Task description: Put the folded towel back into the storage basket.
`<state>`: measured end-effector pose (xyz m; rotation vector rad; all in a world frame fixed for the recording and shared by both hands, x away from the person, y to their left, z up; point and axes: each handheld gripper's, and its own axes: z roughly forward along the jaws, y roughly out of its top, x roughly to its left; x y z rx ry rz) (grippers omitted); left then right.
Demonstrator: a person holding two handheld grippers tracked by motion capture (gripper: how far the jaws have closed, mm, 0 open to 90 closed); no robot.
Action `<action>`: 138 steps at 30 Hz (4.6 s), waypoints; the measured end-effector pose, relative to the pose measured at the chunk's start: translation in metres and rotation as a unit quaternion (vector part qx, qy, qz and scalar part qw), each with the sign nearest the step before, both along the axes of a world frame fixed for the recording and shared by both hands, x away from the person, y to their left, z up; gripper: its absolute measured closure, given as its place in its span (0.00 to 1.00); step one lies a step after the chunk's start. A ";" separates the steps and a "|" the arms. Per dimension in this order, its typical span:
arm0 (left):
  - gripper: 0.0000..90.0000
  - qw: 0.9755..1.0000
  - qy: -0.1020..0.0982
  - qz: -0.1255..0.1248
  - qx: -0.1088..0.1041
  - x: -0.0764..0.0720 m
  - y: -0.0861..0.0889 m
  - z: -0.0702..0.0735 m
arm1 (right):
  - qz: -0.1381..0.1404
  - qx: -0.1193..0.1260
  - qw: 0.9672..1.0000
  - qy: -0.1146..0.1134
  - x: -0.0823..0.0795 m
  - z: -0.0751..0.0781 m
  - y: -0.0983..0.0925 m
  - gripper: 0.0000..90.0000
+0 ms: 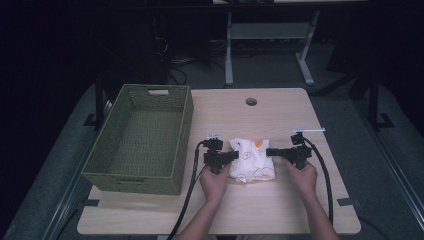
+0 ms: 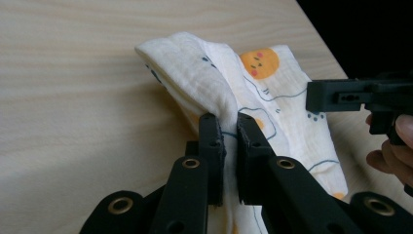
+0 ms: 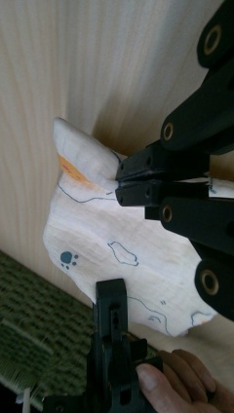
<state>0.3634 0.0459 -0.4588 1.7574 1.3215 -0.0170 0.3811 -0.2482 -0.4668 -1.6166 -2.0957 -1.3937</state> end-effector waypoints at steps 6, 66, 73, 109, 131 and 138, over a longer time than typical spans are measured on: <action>0.93 1.000 -0.010 0.003 -0.018 0.000 0.010 0.018 | -0.003 0.036 0.999 -0.010 -0.003 0.009 -0.005 0.97; 0.93 0.996 -0.089 0.017 -0.013 -0.005 0.056 0.112 | 0.038 0.067 0.992 -0.099 0.005 0.134 0.039 0.97; 0.93 0.995 -0.093 0.021 -0.013 -0.005 0.062 0.120 | 0.041 0.069 0.992 -0.100 0.006 0.139 0.044 0.97; 0.93 0.991 -0.116 0.060 -0.029 -0.009 0.161 0.176 | 0.097 0.076 0.984 -0.127 0.029 0.210 0.146 0.97; 0.92 0.990 -0.102 0.095 -0.005 -0.013 0.260 0.177 | 0.147 0.098 0.979 -0.105 0.055 0.204 0.254 0.97; 0.92 0.990 -0.095 0.106 0.001 -0.017 0.286 0.174 | 0.164 0.100 0.977 -0.092 0.061 0.195 0.288 0.97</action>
